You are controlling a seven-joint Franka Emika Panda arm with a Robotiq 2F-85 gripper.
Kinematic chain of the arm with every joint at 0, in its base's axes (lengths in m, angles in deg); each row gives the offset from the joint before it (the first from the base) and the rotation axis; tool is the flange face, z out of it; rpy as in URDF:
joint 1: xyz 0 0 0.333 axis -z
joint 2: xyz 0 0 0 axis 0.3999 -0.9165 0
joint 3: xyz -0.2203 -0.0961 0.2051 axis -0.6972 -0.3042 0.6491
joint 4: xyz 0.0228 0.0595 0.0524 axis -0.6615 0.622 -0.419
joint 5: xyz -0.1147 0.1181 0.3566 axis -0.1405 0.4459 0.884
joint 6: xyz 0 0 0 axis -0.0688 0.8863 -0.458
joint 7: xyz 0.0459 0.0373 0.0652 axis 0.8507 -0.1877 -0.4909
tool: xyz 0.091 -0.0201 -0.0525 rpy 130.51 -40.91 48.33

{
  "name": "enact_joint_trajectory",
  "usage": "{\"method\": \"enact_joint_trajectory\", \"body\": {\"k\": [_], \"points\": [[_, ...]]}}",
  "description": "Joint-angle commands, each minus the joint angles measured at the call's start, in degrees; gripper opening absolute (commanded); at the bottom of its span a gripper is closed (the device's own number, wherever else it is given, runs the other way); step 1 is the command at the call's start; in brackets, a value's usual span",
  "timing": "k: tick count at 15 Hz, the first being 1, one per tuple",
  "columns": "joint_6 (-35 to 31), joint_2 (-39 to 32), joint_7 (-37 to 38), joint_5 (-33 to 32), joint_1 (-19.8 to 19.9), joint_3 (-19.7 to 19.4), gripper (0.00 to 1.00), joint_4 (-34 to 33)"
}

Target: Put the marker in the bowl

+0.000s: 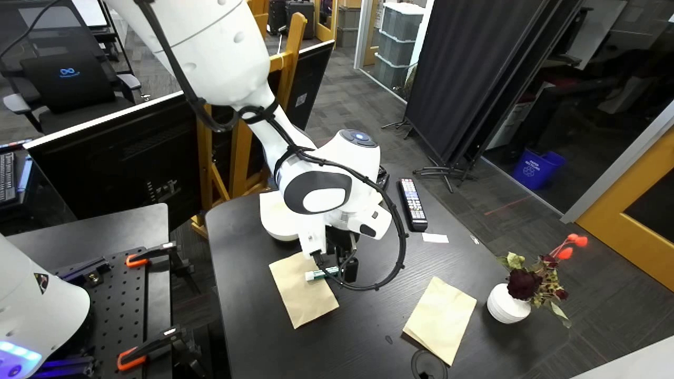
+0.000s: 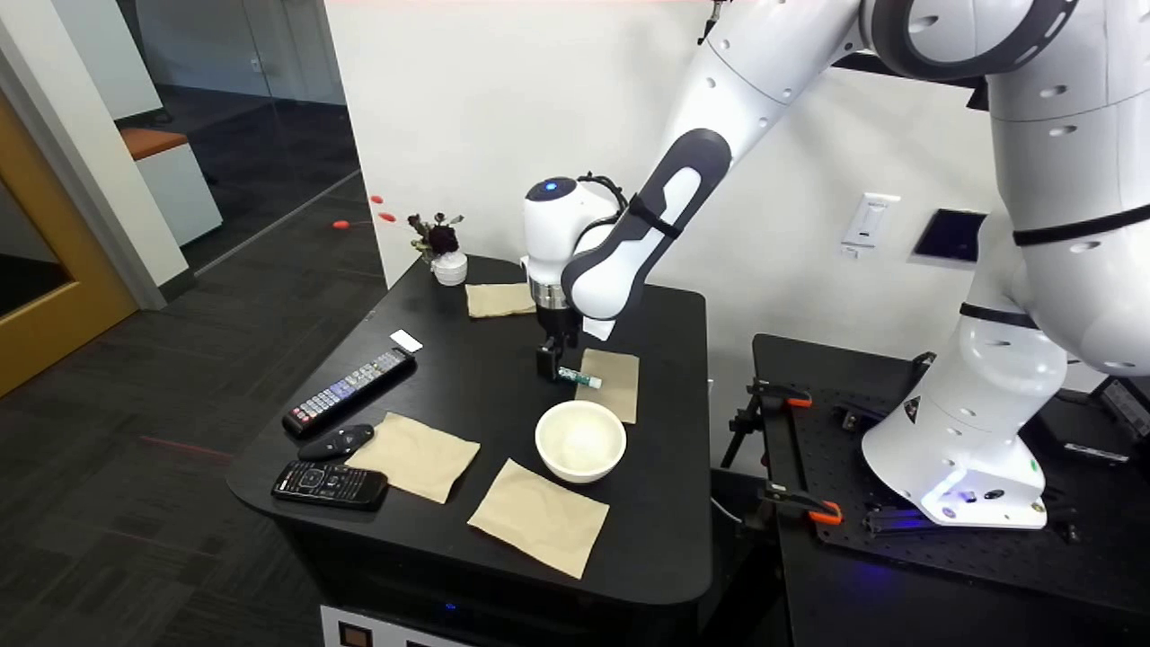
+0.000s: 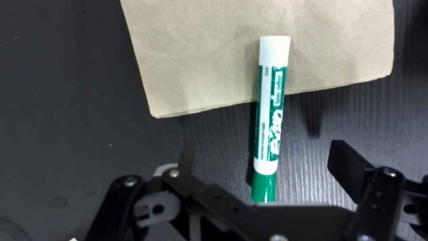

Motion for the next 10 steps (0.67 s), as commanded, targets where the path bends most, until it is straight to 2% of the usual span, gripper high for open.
{"method": "enact_joint_trajectory", "body": {"k": [1, 2, 10], "points": [[0.37, -0.79, 1.43, 0.76, -0.38, -0.81, 0.75, -0.98], [0.45, -0.87, 1.41, 0.69, -0.4, -0.94, 0.74, -0.95], [0.64, -0.81, 1.38, 0.62, -0.5, -1.26, 0.12, -0.75]]}}
